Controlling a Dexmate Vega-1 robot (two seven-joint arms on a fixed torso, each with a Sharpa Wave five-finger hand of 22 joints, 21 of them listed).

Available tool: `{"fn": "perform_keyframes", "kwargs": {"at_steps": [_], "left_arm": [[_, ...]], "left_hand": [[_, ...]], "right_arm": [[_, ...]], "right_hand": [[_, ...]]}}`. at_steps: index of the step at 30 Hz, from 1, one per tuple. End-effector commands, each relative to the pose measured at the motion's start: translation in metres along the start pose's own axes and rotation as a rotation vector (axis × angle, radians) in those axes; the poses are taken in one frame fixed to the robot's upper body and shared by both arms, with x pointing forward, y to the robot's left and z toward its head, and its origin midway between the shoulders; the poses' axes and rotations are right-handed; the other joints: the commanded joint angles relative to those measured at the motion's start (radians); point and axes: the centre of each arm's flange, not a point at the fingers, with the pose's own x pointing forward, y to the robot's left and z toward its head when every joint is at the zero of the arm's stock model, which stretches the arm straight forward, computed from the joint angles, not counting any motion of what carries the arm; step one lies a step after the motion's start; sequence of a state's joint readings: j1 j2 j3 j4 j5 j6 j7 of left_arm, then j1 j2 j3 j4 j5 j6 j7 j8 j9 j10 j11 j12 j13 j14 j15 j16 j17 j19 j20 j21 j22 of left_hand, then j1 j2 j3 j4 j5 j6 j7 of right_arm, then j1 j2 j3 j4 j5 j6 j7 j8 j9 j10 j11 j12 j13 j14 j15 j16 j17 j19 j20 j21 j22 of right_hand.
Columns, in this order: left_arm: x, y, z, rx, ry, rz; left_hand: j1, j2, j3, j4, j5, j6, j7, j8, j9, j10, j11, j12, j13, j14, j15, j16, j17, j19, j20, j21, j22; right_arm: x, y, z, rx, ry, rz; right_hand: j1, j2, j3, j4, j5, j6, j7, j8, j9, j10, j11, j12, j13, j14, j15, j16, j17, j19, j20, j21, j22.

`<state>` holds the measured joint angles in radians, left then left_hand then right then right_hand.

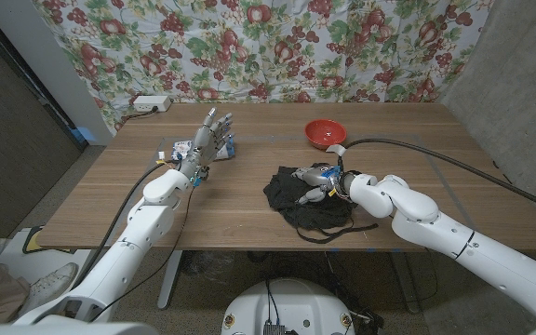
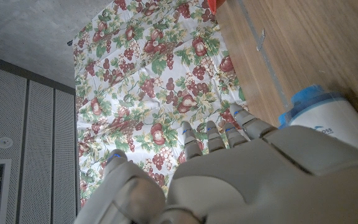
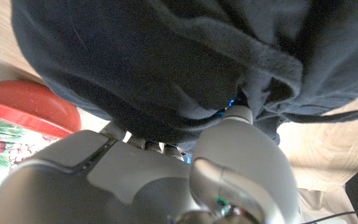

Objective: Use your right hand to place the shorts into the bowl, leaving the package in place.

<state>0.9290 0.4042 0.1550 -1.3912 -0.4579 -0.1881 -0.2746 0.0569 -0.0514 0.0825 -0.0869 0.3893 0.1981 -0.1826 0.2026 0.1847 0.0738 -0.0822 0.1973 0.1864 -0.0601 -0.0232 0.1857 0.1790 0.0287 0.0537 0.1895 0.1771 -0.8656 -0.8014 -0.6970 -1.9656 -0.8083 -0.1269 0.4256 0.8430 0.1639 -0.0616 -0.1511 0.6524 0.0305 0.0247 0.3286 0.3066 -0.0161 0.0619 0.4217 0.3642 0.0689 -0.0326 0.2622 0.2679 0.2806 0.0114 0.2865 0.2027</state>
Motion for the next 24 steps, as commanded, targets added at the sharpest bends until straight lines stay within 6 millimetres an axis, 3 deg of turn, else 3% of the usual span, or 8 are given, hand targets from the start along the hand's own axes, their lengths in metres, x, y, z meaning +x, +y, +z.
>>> {"fn": "perform_keyframes", "kwargs": {"at_steps": [1, 3, 5, 7, 11, 15, 20, 24], "left_arm": [[0.0010, -0.0020, -0.0021, -0.004, 0.004, -0.004], [0.0008, -0.0020, -0.0021, -0.004, 0.003, -0.002], [0.0003, -0.0020, -0.0020, -0.004, 0.003, -0.001], [-0.0002, -0.0020, -0.0020, -0.004, 0.002, 0.000], [-0.0010, -0.0020, -0.0022, -0.005, 0.001, 0.002], [-0.0013, -0.0022, -0.0027, -0.005, 0.001, 0.003], [-0.0013, -0.0026, -0.0034, -0.007, 0.001, 0.003], [-0.0012, -0.0028, -0.0038, -0.007, 0.003, 0.004]], "left_hand": [[-0.005, -0.002, -0.006, -0.005, 0.006, 0.005, -0.002, -0.004, 0.004, 0.007, -0.005, 0.005, 0.002, -0.005, 0.004, 0.004, 0.002, 0.003, 0.000, 0.008, 0.003], [-0.005, -0.002, -0.007, -0.005, 0.006, 0.005, -0.001, -0.004, 0.004, 0.006, -0.006, 0.005, 0.002, -0.004, 0.004, 0.004, 0.002, 0.003, 0.000, 0.008, 0.003], [-0.006, -0.002, -0.007, -0.005, 0.006, 0.006, -0.001, -0.003, 0.004, 0.007, -0.005, 0.005, 0.002, -0.004, 0.004, 0.004, 0.002, 0.004, -0.001, 0.009, 0.003], [-0.006, -0.002, -0.008, -0.004, 0.006, 0.007, -0.001, -0.003, 0.004, 0.007, -0.005, 0.005, 0.002, -0.005, 0.005, 0.004, 0.002, 0.004, -0.001, 0.009, 0.003], [-0.006, -0.002, -0.008, -0.004, 0.006, 0.007, -0.002, -0.003, 0.004, 0.007, -0.005, 0.005, 0.002, -0.005, 0.005, 0.004, 0.002, 0.004, 0.000, 0.009, 0.003], [-0.006, -0.001, -0.009, -0.004, 0.006, 0.006, -0.002, -0.003, 0.004, 0.008, -0.006, 0.005, 0.002, -0.005, 0.005, 0.004, 0.002, 0.004, -0.001, 0.009, 0.003], [-0.006, -0.001, -0.010, -0.004, 0.006, 0.006, -0.001, -0.003, 0.004, 0.008, -0.006, 0.005, 0.002, -0.005, 0.004, 0.004, 0.002, 0.005, -0.001, 0.009, 0.003], [-0.007, -0.001, -0.011, -0.003, 0.006, 0.006, -0.002, -0.004, 0.004, 0.007, -0.006, 0.005, 0.002, -0.004, 0.004, 0.004, 0.002, 0.005, -0.001, 0.009, 0.003]], "right_arm": [[0.0002, 0.0008, 0.0003, 0.011, 0.012, -0.018], [-0.0002, 0.0005, 0.0008, 0.006, 0.011, -0.031], [-0.0004, 0.0003, 0.0010, 0.010, 0.007, -0.041], [-0.0003, 0.0000, 0.0009, 0.016, 0.003, -0.043], [0.0000, -0.0006, 0.0005, 0.023, 0.000, -0.061], [-0.0002, -0.0010, 0.0001, 0.027, 0.001, -0.081], [-0.0011, -0.0013, 0.0000, 0.037, 0.001, -0.110], [-0.0014, -0.0016, -0.0002, 0.051, -0.003, -0.120]], "right_hand": [[0.045, 0.006, 0.027, 0.000, -0.017, 0.004, -0.005, 0.019, 0.033, 0.030, -0.009, 0.061, 0.055, 0.073, -0.035, 0.031, 0.034, 0.060, -0.032, 0.029, 0.017], [0.071, 0.002, 0.041, 0.000, -0.029, 0.011, -0.004, 0.032, 0.053, 0.054, -0.016, 0.103, 0.089, 0.140, -0.066, 0.061, 0.057, 0.113, -0.063, 0.057, 0.025], [0.100, -0.003, 0.052, 0.001, -0.048, 0.023, 0.002, 0.047, 0.076, 0.051, -0.027, 0.142, 0.129, 0.207, -0.107, 0.101, 0.095, 0.204, -0.137, 0.106, 0.037], [0.125, -0.013, 0.053, 0.001, -0.068, 0.043, 0.004, 0.064, 0.097, 0.054, -0.030, 0.174, 0.163, 0.265, -0.147, 0.151, 0.138, 0.268, -0.179, 0.154, 0.057], [0.149, -0.021, 0.051, 0.000, -0.084, 0.070, 0.005, 0.082, 0.115, 0.087, -0.039, 0.210, 0.196, 0.296, -0.161, 0.201, 0.183, 0.310, -0.201, 0.196, 0.079], [0.209, -0.038, 0.050, -0.007, -0.104, 0.125, 0.002, 0.113, 0.145, 0.166, -0.061, 0.283, 0.254, 0.370, -0.189, 0.304, 0.269, 0.356, -0.215, 0.262, 0.117], [0.307, -0.040, 0.062, -0.008, -0.117, 0.237, -0.025, 0.156, 0.175, 0.291, -0.096, 0.377, 0.314, 0.503, -0.196, 0.408, 0.322, 0.413, -0.217, 0.352, 0.161], [0.349, -0.036, 0.069, -0.008, -0.120, 0.289, -0.035, 0.178, 0.187, 0.351, -0.113, 0.404, 0.329, 0.554, -0.200, 0.437, 0.326, 0.436, -0.216, 0.382, 0.163]]}}
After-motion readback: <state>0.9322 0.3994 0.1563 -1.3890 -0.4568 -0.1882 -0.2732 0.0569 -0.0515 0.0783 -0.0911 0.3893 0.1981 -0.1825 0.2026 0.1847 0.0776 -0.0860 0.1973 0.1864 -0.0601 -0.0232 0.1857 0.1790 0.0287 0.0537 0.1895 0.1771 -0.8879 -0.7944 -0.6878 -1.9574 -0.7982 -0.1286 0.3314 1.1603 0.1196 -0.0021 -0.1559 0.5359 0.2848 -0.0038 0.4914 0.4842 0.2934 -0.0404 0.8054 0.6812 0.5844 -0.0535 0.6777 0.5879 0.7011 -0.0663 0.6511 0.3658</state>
